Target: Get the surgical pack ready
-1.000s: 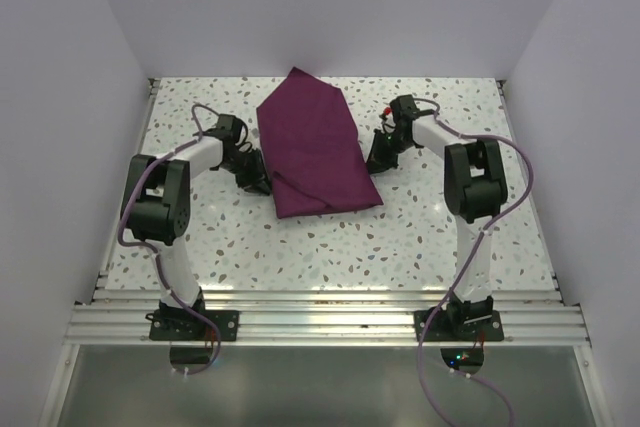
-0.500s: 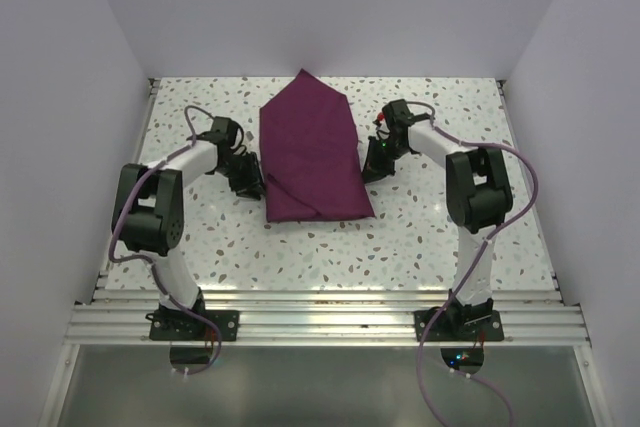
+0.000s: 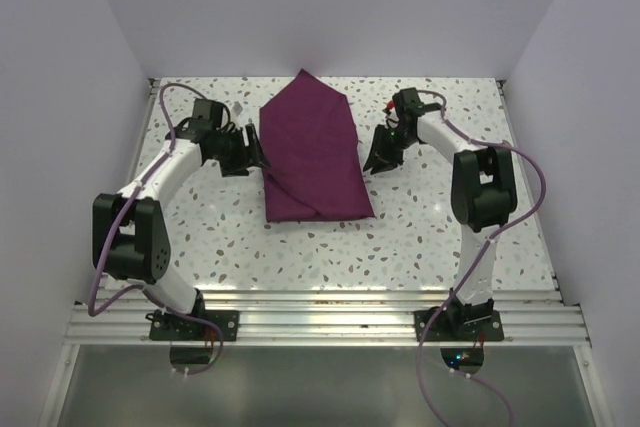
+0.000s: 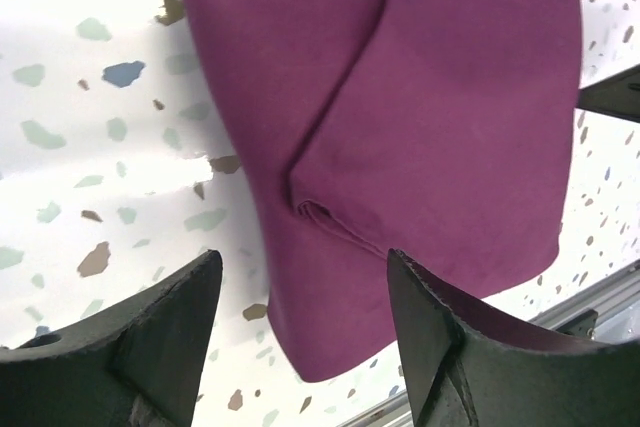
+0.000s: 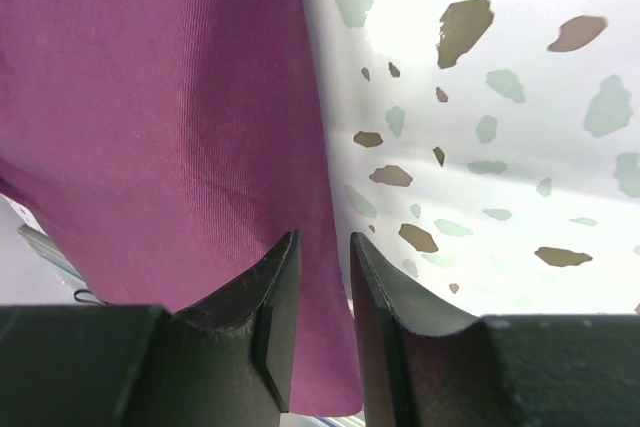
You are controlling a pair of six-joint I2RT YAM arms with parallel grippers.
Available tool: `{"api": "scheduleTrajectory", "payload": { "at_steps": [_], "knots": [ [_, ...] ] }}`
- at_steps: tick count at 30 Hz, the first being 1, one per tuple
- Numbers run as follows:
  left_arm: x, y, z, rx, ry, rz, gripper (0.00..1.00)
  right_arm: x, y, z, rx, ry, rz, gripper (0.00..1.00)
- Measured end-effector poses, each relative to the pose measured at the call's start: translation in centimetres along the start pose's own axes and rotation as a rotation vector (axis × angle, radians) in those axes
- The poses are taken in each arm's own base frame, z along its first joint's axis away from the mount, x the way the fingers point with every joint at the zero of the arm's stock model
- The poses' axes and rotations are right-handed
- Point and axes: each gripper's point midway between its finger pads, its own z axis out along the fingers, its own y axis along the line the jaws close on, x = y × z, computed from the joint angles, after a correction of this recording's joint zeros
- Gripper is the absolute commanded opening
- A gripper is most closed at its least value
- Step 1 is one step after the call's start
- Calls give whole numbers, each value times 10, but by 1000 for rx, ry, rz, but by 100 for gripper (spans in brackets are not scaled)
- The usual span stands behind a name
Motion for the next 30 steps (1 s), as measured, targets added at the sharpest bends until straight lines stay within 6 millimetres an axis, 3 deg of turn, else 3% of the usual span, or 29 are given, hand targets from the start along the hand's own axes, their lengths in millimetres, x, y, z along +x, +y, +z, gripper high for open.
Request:
{"api": "scheduleTrajectory", "payload": {
  "at_steps": [4,14,21,30],
  "knots": [
    [0,-9,4,29,5,9,67,-4,-1,-3,-2,-8,5,31],
    [8,-6,33,35,86,-16,51,-3,1,-3,-17,-3,-3,31],
    [-1,-17,40,53,79,7,46,-2,3,-3,-29,2,-7,30],
    [7,-15,51,44,113,5,38,-1,3,-3,-34,5,-6,30]
  ]
}}
